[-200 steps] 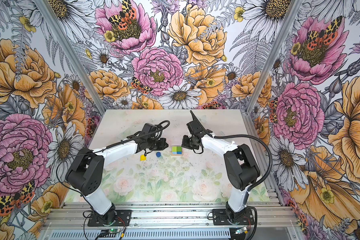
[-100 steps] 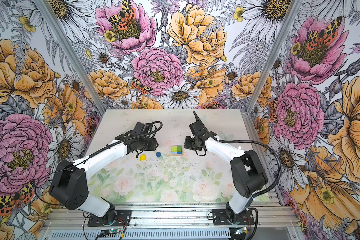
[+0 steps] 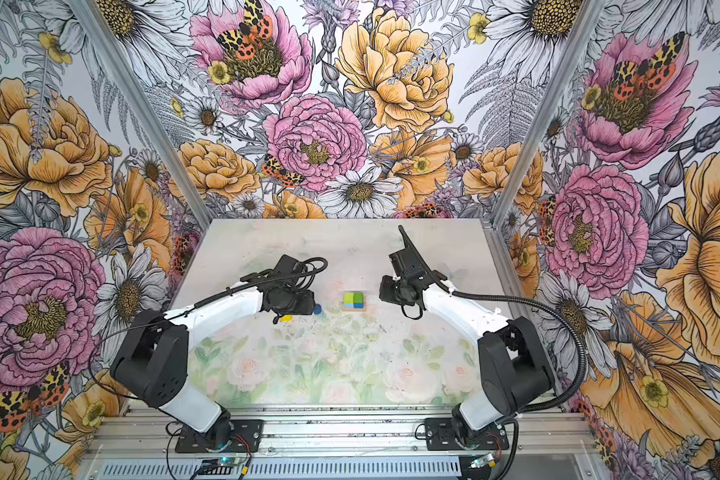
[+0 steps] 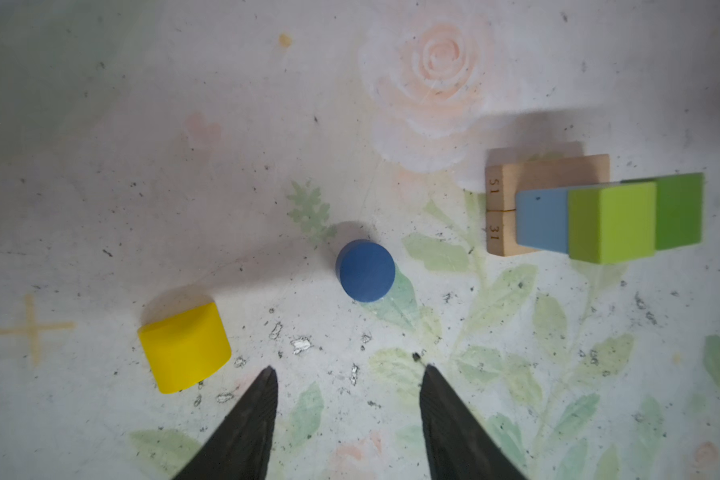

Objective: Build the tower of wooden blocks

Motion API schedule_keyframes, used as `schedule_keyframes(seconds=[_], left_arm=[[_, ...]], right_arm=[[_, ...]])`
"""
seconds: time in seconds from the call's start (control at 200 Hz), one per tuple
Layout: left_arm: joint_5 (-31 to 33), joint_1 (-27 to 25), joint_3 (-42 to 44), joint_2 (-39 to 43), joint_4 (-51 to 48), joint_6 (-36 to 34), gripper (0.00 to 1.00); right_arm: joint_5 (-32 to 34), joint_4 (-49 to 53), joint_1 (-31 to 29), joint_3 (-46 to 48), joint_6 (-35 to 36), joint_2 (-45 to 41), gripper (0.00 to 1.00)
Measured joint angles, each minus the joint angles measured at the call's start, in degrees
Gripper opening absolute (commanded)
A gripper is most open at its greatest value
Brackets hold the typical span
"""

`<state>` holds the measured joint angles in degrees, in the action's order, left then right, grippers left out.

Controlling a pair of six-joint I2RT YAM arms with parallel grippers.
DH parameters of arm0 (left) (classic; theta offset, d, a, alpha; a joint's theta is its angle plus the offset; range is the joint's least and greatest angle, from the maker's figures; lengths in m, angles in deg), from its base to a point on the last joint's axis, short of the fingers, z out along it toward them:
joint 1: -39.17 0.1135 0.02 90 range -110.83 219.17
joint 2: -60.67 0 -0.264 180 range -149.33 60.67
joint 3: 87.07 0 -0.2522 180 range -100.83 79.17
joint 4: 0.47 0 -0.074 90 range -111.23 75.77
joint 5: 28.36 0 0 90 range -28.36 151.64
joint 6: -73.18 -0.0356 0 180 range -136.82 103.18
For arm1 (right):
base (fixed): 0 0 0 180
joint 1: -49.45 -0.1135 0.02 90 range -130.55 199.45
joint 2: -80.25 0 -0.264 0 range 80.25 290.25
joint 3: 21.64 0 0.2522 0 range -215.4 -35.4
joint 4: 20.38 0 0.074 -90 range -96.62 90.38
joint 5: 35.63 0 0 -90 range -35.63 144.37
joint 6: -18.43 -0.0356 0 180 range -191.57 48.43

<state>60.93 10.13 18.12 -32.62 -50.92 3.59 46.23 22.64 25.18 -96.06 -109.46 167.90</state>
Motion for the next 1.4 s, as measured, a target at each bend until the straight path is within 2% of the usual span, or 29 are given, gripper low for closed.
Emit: schedule_keyframes(seconds=[0.205,0.265,0.455,0.57,0.701,1.171,1.401], left_arm=[[1.0,-0.9,-2.0,-4.3,-1.0,0.2,0.64],[1.4,-1.2,-3.3,-5.4,-1.0,0.2,0.69],[2.3,-2.0,-6.7,-8.2,-1.0,0.2,0.69],[4.0,-2.6,-8.5,-10.1,-2.1,0.2,0.67],[6.1,-3.6,-10.4,-12.9,-3.3,0.3,0.58],[9.4,-5.0,-12.4,-16.9,-5.6,0.2,0.47],[10.4,-5.0,-13.0,-17.0,-5.7,0.4,0.46]], right_arm=[[0.6,0.0,0.8,1.9,0.0,-1.5,0.31],[0.9,0.0,1.0,2.4,0.0,-1.9,0.31],[0.9,-0.1,1.5,3.3,0.0,-2.4,0.32],[1.0,-0.3,1.8,3.4,0.0,-2.5,0.32],[1.0,-0.5,1.9,3.6,0.0,-2.5,0.32],[1.0,-1.4,2.2,4.2,0.0,-2.5,0.32],[1.0,-1.5,2.2,4.2,0.0,-2.5,0.32]])
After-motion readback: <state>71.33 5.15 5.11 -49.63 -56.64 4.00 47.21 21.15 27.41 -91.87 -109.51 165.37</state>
